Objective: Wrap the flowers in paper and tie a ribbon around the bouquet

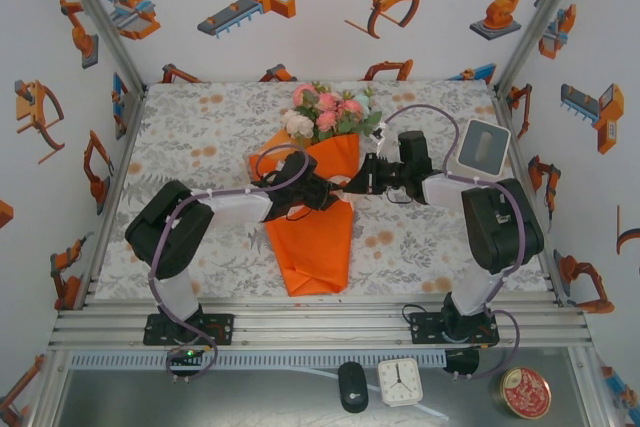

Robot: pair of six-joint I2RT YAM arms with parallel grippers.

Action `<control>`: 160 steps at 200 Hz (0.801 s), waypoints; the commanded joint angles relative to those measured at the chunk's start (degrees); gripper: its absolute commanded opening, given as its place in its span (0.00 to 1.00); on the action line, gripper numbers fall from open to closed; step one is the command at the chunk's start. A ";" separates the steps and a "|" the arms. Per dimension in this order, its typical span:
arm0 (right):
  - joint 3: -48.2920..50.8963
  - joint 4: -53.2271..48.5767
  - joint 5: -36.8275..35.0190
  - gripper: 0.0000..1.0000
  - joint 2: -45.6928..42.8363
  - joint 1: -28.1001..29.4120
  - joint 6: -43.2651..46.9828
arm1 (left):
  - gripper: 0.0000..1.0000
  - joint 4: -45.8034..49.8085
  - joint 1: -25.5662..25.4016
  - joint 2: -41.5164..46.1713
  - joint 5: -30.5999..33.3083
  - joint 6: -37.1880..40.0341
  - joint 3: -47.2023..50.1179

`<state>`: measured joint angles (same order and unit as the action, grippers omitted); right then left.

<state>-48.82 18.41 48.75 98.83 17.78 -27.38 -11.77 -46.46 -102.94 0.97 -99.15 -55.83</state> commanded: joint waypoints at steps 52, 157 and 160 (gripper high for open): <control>-4.85 -10.49 -16.74 0.03 -1.18 0.32 3.51 | 0.00 3.14 1.19 8.45 -5.25 1.22 3.75; 13.61 -3.42 -13.60 0.53 -29.79 4.04 26.27 | 0.00 5.18 1.02 14.16 -7.55 3.04 5.28; 14.34 -2.06 -13.03 0.54 -30.26 4.51 27.49 | 0.00 5.24 1.02 14.09 -7.56 3.20 5.17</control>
<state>-40.66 8.03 32.34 73.36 19.51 -11.40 -7.22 -45.39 -88.44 -4.99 -96.95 -50.13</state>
